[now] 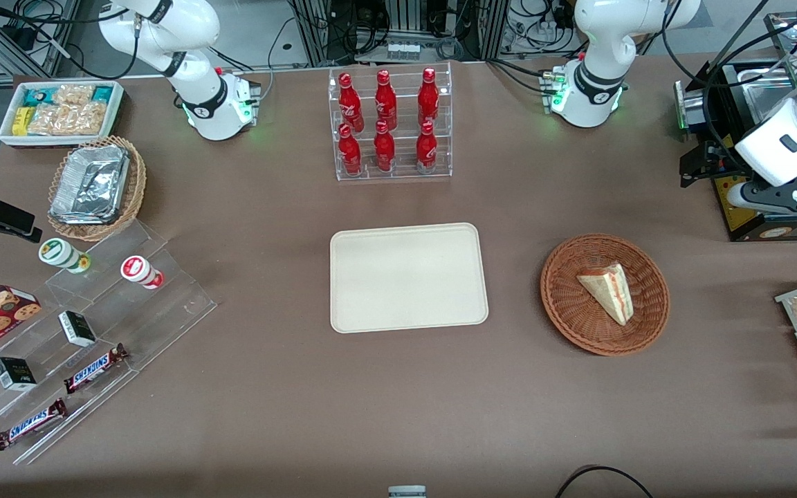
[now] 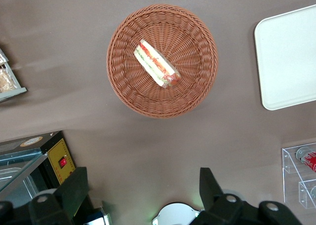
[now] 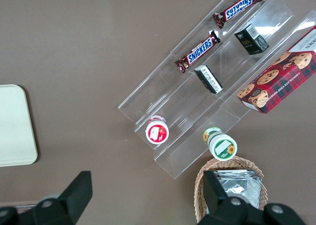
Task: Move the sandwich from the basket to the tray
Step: 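Move the left gripper down over the wrapped sandwich in the wicker basket, then lower the left gripper around the sandwich and close it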
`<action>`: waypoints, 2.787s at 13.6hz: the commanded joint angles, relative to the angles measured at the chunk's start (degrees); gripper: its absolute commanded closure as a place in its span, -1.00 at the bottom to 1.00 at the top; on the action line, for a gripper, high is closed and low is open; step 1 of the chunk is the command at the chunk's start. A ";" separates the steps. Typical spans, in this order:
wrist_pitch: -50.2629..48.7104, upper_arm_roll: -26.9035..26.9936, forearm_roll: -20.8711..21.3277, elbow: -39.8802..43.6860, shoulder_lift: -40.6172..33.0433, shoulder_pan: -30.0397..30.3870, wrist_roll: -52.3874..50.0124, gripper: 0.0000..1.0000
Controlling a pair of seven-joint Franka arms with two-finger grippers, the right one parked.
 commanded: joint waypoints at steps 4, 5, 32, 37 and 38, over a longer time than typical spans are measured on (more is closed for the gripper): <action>0.57 -1.48 0.43 0.41 1.13 -0.19 -1.20 -1.00; 0.92 -1.66 0.35 0.32 1.65 -0.19 -1.20 -1.00; 41.78 -1.57 0.87 -26.31 9.74 -1.33 -29.82 -1.00; 51.97 -1.31 0.87 -32.19 9.92 -1.15 -45.20 -1.00; 52.42 -1.31 0.87 -32.29 10.53 -1.15 -46.63 -1.00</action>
